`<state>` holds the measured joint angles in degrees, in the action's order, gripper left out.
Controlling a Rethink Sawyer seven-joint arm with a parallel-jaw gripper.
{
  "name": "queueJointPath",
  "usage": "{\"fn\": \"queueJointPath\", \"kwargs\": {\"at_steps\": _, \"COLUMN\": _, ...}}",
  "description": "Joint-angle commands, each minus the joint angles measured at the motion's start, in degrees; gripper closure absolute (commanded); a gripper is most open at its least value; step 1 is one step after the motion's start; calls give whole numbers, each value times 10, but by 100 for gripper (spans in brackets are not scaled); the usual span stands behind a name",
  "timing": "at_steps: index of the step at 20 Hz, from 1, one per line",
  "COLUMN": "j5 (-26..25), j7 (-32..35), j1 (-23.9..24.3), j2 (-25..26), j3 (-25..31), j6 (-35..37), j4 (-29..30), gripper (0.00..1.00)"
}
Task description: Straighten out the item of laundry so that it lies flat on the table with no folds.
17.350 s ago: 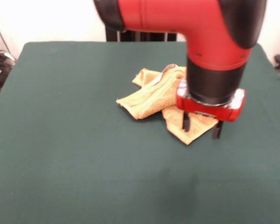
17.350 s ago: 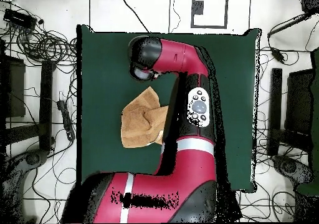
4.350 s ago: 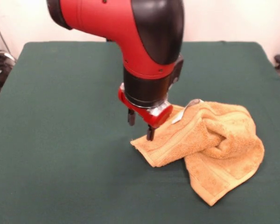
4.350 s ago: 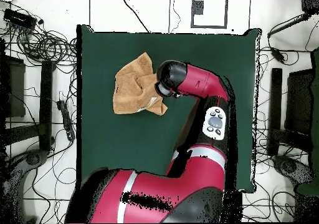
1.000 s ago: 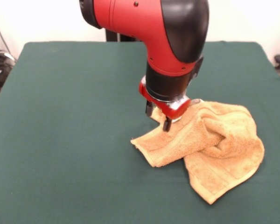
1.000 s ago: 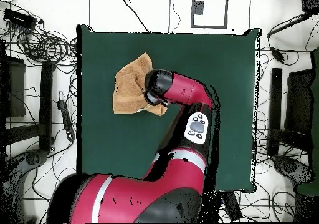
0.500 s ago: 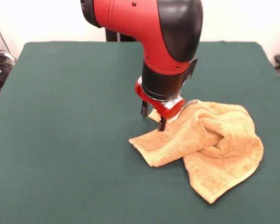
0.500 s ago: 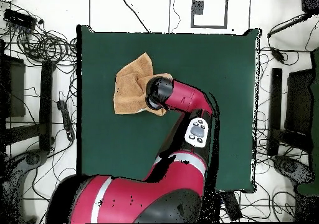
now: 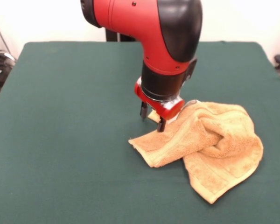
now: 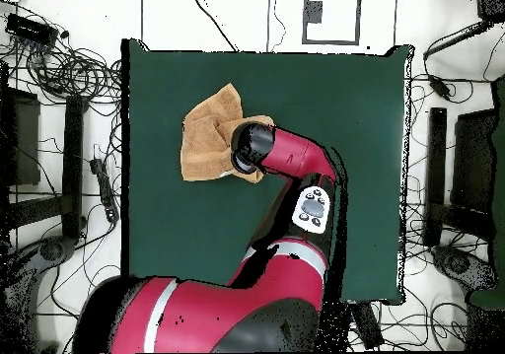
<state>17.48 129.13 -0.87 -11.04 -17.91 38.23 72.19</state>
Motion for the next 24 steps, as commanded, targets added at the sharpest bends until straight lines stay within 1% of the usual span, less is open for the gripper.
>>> {"fn": "queueJointPath", "kwargs": {"at_steps": 1, "j5": 7, "j7": 129, "j1": -2, "j2": 70, "j3": 30, "j6": -75, "j4": 57, "gripper": 0}}
{"fn": "queueJointPath", "kwargs": {"at_steps": 4, "j5": -7, "j7": 113, "j1": -12, "j2": 12, "j3": 2, "j6": 22, "j4": 58, "gripper": 0}}
{"fn": "queueJointPath", "kwargs": {"at_steps": 5, "j5": -10, "j7": 108, "j1": -13, "j2": 0, "j3": -4, "j6": 42, "j4": 52, "gripper": 0}}
{"fn": "queueJointPath", "kwargs": {"at_steps": 8, "j5": -16, "j7": 94, "j1": -9, "j2": -18, "j3": -14, "j6": 89, "j4": 20, "gripper": 0}}
{"fn": "queueJointPath", "kwargs": {"at_steps": 9, "j5": -18, "j7": 90, "j1": -6, "j2": -17, "j3": -18, "j6": 101, "j4": 5, "gripper": 0}}
{"fn": "queueJointPath", "kwargs": {"at_steps": 11, "j5": -20, "j7": 86, "j1": -5, "j2": -18, "j3": -21, "j6": 114, "j4": -9, "gripper": 0}}
{"fn": "queueJointPath", "kwargs": {"at_steps": 17, "j5": -18, "j7": 78, "j1": 0, "j2": -12, "j3": -18, "j6": 115, "j4": -21, "gripper": 0}}
{"fn": "queueJointPath", "kwargs": {"at_steps": 19, "j5": -13, "j7": 74, "j1": 8, "j2": -1, "j3": -8, "j6": 91, "j4": -20, "gripper": 0}}
{"fn": "queueJointPath", "kwargs": {"at_steps": 24, "j5": 12, "j7": 92, "j1": 20, "j2": 35, "j3": 29, "j6": -7, "j4": -18, "gripper": 0}}
